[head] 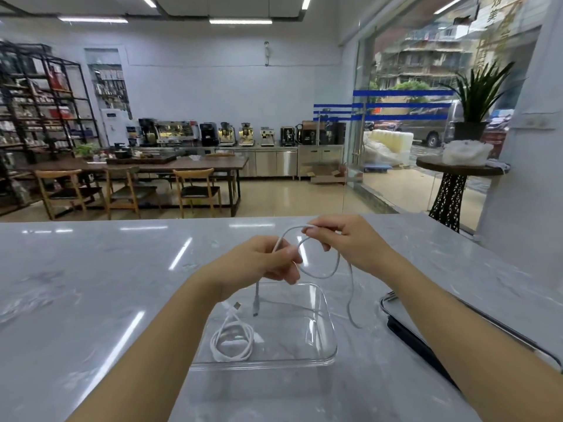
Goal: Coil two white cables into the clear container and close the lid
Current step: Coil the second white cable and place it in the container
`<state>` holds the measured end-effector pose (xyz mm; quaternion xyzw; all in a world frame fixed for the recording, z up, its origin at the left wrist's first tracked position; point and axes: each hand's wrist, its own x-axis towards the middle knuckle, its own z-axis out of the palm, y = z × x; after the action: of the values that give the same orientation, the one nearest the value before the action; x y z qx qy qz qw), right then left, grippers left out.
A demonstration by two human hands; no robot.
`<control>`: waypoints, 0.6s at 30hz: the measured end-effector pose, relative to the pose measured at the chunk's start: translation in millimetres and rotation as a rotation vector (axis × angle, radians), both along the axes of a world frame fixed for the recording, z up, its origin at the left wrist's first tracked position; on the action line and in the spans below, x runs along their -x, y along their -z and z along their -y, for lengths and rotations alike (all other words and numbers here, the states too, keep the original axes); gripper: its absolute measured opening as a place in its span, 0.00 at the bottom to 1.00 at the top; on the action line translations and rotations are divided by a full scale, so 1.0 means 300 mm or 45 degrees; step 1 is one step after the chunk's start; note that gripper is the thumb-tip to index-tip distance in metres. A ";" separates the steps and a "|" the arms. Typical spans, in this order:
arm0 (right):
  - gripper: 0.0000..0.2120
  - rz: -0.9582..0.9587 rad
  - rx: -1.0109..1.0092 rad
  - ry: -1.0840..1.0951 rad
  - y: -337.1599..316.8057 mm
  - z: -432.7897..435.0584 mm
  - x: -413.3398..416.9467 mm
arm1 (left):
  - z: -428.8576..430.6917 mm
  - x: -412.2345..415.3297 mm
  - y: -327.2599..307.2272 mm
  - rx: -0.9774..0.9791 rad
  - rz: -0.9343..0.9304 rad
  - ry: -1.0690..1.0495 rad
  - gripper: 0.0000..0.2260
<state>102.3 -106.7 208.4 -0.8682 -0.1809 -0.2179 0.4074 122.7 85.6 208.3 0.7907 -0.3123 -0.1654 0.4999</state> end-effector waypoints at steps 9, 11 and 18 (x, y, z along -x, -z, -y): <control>0.08 -0.287 0.278 0.286 0.118 0.134 -0.065 | -0.085 -0.056 -0.032 0.856 -0.317 -0.013 0.13; 0.07 -0.460 0.269 0.221 0.127 0.145 -0.063 | -0.086 -0.066 -0.030 0.955 -0.321 -0.054 0.14; 0.35 -0.641 0.635 0.243 0.157 0.189 -0.055 | -0.157 -0.143 -0.060 1.475 -0.434 -0.214 0.15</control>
<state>118.8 -163.4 161.3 -0.9802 -0.0409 0.0163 0.1928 165.5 132.6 226.3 0.3743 -0.2037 -0.0527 0.9031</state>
